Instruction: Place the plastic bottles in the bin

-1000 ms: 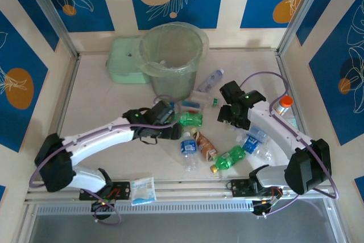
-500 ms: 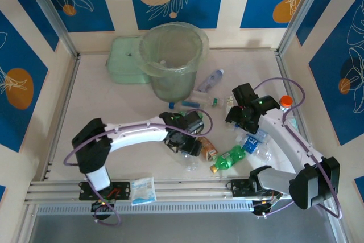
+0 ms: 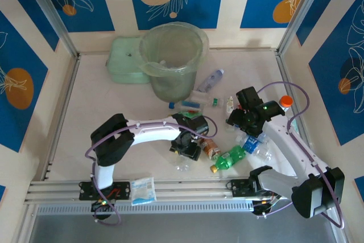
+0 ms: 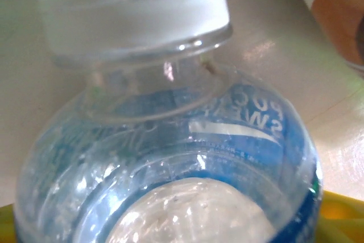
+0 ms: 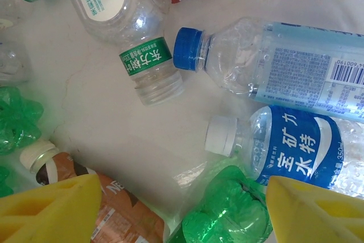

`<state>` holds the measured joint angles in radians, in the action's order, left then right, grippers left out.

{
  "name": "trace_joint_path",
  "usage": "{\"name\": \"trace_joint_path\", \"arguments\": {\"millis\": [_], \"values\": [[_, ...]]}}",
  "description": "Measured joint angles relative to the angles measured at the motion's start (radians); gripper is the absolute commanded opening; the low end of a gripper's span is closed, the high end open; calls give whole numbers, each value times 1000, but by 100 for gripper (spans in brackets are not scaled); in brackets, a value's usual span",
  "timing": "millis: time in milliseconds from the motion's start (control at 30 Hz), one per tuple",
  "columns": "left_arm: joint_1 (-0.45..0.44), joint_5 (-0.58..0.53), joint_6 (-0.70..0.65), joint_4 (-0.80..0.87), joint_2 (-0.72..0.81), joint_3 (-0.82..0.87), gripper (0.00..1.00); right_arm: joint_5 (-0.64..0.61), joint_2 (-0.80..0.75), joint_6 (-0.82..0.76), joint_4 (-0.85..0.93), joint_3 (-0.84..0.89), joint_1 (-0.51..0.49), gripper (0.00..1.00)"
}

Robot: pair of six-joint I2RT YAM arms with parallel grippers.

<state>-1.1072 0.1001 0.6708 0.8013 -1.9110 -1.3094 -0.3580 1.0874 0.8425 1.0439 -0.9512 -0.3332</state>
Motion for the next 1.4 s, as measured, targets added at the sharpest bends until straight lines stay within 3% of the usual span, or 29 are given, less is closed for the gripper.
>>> {"name": "trace_joint_path", "arguments": {"millis": [367,767,1200,1400], "values": [[-42,-76,-19,126,171,-50,65,0,-13,-1,-3,-11,1,73],[-5,-260,-177,315,237,-525,60,15,-14,4,-22,-18,-45,72],[280,-289,-355,365,57,-1029,59,14,-13,15,-34,-18,-87,72],[390,-281,-395,344,40,-1070,58,14,-16,23,-33,-18,-103,71]]}}
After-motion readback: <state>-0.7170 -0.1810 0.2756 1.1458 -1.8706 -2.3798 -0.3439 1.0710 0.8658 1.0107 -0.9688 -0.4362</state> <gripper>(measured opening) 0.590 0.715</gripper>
